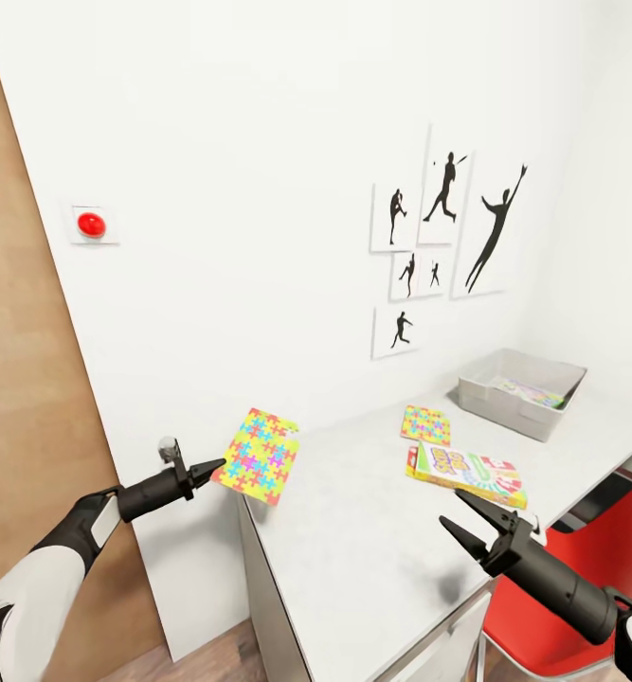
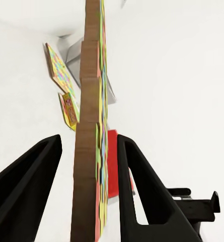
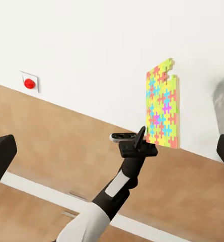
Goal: Put all the toys in the child's room - the three board games (two on the bed and one on the table), the two jigsaw puzzles on the table, and the tennis ball on the table - inside the toy box on the table in the child's room.
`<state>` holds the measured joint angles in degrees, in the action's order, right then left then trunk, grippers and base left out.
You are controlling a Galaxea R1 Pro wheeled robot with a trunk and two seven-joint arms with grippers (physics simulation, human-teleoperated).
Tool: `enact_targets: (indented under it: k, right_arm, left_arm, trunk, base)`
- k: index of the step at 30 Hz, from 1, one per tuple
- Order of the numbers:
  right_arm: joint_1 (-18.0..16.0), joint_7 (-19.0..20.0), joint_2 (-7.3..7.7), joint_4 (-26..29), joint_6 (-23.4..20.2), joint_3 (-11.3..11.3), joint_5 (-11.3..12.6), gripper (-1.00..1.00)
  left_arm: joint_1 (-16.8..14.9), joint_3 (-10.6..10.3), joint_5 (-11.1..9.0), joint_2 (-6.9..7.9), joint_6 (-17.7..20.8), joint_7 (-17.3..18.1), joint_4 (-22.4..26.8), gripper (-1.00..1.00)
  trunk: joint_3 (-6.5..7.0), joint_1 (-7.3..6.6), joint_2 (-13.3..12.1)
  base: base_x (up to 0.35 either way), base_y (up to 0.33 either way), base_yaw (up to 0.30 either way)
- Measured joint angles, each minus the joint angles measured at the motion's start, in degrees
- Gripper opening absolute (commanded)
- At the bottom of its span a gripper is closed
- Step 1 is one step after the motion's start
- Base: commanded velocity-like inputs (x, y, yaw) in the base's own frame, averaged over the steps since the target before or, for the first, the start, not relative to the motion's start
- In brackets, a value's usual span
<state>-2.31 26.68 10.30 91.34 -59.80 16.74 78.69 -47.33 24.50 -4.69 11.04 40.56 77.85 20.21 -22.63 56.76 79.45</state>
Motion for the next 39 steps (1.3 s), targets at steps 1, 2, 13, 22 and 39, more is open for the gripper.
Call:
enact_targets:
  k: [1, 2, 13, 22, 39]
  right_arm:
    - [0.58, 0.01, -0.02, 0.00, 0.00, 0.30, -0.04, 1.00]
    - [0.84, -0.08, -0.05, -0.02, 0.00, 0.41, -0.06, 1.00]
    - [1.81, -0.01, -0.20, -0.08, 0.05, 4.42, -0.02, 1.00]
    - [1.76, -0.37, -1.30, -0.17, 0.25, 4.20, -0.13, 1.00]
    - [1.75, -0.36, -2.47, -0.41, 0.25, 4.55, -0.13, 1.00]
  left_arm:
    - [0.01, 0.01, 0.00, 0.04, 0.00, 0.02, 0.01, -1.00]
    - [0.01, 0.03, 0.00, 0.07, 0.03, 0.07, 0.02, -1.00]
    - [0.01, -0.08, 0.07, 0.46, 0.21, 1.77, 0.11, -1.00]
    - [-0.05, 0.08, 0.14, 0.49, 5.24, 1.78, 0.69, -1.00]
    - [-0.11, -6.78, 0.40, 0.62, 11.82, 1.86, 7.37, -1.00]
  trunk:
    - [0.18, -0.22, -0.40]
    - [0.36, -0.44, -0.80]
    - [2.34, -2.86, -5.22]
    - [3.06, -3.74, -6.84]
    - [6.30, -7.46, -13.64]
  base:
    - [0.000, 0.000, 0.000]
    - [0.000, 0.000, 0.000]
    - [0.000, 0.000, 0.000]
    - [0.000, 0.000, 0.000]
    - [-0.066, 0.000, -0.068]
